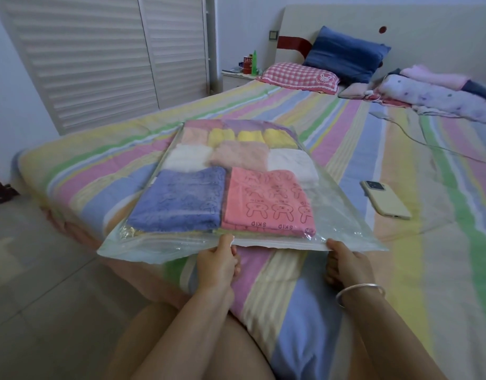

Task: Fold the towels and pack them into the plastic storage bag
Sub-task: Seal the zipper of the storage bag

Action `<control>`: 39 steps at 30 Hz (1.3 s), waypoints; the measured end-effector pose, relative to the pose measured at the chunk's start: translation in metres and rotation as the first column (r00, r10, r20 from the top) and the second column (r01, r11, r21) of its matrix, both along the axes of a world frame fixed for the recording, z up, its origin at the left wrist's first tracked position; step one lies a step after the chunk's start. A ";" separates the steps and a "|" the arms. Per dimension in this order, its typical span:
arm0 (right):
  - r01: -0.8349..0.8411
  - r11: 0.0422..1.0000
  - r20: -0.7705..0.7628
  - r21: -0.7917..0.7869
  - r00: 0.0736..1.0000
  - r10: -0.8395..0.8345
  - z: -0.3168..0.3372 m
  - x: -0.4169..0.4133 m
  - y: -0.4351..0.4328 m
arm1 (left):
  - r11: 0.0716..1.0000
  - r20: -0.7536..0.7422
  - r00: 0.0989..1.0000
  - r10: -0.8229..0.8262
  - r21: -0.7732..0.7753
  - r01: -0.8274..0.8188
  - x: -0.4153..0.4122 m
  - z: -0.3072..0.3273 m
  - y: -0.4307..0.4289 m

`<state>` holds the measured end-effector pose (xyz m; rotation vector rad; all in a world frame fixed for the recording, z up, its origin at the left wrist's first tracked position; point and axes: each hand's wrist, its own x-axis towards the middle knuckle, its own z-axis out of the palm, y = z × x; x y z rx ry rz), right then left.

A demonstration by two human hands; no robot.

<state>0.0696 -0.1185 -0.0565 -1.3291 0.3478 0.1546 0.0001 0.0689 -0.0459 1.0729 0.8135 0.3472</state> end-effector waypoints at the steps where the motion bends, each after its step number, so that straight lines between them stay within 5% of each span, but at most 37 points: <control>1: 0.008 1.000 -0.002 0.001 1.000 -0.008 -0.001 0.000 0.001 | 1.000 0.000 1.000 0.016 0.013 -0.016 -0.002 -0.002 0.004; 7: 0.084 0.996 -0.096 -0.009 0.992 -0.084 -0.003 -0.014 0.032 | 0.996 0.028 0.998 0.060 0.060 -0.062 -0.009 -0.012 0.011; 11: -0.289 0.949 -0.057 -0.125 0.957 0.284 0.004 -0.036 0.091 | 0.998 0.022 0.999 0.030 0.057 -0.032 -0.010 -0.012 0.009; 14: -0.385 0.894 -0.029 -0.229 0.921 0.389 0.002 -0.039 0.134 | 0.997 0.001 0.998 0.070 0.030 -0.070 -0.010 -0.012 0.012; 19: -0.320 0.881 0.010 -0.348 0.939 0.344 -0.013 -0.036 0.152 | 0.996 0.051 0.994 0.093 -0.001 -0.093 -0.014 -0.009 0.027; 39: -0.188 0.946 -0.005 -0.263 0.981 0.194 -0.022 -0.037 0.146 | 0.965 0.104 0.969 0.223 0.120 -0.235 -0.056 -0.027 0.144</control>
